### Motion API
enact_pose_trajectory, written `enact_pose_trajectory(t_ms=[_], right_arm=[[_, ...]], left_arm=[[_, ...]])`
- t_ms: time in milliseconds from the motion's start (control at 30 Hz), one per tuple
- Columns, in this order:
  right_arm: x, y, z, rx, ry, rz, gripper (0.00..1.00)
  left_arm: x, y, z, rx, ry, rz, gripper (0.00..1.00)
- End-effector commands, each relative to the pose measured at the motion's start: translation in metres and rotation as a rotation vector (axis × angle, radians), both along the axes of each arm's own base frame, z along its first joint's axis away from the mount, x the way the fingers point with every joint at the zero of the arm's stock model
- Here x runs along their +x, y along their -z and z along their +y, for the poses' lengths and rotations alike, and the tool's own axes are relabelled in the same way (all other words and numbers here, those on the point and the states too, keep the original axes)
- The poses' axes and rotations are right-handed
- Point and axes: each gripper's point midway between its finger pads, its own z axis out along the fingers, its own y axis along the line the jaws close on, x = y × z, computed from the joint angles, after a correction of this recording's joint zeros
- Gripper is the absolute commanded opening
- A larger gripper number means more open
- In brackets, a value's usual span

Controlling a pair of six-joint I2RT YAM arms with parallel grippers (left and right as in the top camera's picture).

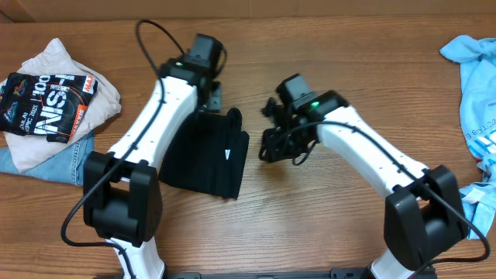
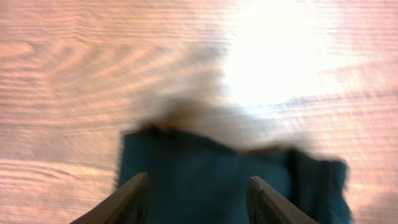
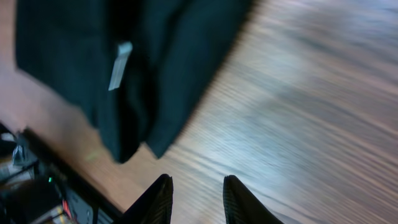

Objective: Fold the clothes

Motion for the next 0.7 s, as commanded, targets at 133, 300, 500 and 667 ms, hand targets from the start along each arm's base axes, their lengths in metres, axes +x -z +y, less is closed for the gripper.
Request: enact_pose_trajectory(t_ms=[133, 300, 500, 667], right_arm=[[-0.042, -0.008, 0.069, 0.099, -0.225, -0.066, 0.31], [-0.044, -0.011, 0.089, 0.128, -0.263, -0.121, 0.42], [-0.045, 0.003, 0.089, 0.082, -0.271, -0.121, 0.50], [-0.052, 0.029, 0.090, 0.049, -0.278, -0.052, 0.50]], left_arm=[[0.011, 0.017, 0.052, 0.016, -0.105, 0.023, 0.54], [0.007, 0.035, 0.059, 0.028, -0.094, 0.079, 0.55], [0.002, 0.060, 0.059, 0.046, -0.078, 0.146, 0.56], [-0.007, 0.081, 0.061, 0.061, -0.077, 0.217, 0.57]])
